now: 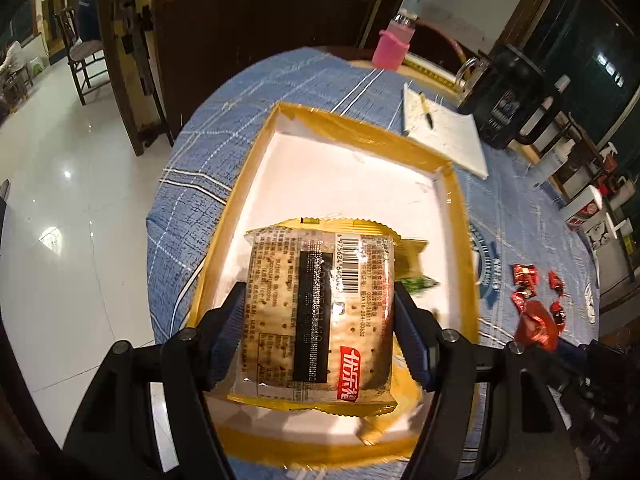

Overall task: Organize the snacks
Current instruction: 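Carry both packets over the white tray and open both grippers, then move both grippers back toward the red chocolate candies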

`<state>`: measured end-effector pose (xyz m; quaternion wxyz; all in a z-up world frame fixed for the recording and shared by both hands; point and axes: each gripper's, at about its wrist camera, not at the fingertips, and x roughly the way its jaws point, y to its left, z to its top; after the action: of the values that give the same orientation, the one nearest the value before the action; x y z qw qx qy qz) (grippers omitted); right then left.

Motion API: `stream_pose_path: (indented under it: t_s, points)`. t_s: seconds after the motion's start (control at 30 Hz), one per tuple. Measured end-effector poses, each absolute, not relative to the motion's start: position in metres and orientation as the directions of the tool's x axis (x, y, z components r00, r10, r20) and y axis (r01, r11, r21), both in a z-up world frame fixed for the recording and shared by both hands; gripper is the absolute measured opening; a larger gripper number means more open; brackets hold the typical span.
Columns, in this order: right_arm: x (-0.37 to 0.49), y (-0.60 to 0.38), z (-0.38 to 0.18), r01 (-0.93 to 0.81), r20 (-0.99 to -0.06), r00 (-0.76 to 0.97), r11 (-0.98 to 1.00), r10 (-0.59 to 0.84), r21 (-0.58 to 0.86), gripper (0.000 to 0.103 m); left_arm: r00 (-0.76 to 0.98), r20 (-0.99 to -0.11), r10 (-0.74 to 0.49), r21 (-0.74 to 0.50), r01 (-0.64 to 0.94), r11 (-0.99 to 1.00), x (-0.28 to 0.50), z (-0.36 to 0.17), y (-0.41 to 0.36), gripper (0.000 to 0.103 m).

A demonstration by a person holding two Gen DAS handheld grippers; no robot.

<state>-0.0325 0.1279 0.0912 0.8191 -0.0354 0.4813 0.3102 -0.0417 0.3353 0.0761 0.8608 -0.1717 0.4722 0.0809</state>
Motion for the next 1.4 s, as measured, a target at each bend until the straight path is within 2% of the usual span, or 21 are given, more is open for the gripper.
stream_pose_path:
  t_s: [0.33, 0.8, 1.1, 1.4]
  points:
    - [-0.002, 0.189, 0.058, -0.539, -0.848, 0.296, 0.810, 0.439, 0.231, 0.023, 0.470, -0.880, -0.068, -0.230, -0.298, 0.926, -0.011, 0.041, 0.360, 0.070]
    - [0.005, 0.211, 0.047, -0.527, -0.851, 0.285, 0.813, 0.442, 0.246, 0.026, 0.507, -0.852, -0.129, -0.315, -0.299, 0.901, -0.011, 0.053, 0.377, 0.071]
    - [-0.001, 0.172, 0.070, -0.452, -0.806, 0.353, 0.841, 0.475, 0.297, 0.026, 0.559, -0.809, -0.180, -0.400, -0.299, 0.866, -0.022, 0.073, 0.372, 0.072]
    - [-0.019, 0.116, 0.079, -0.377, -0.783, 0.388, 0.858, 0.487, 0.347, 0.026, 0.557, -0.793, -0.246, -0.409, -0.188, 0.893, -0.028, 0.098, 0.308, 0.073]
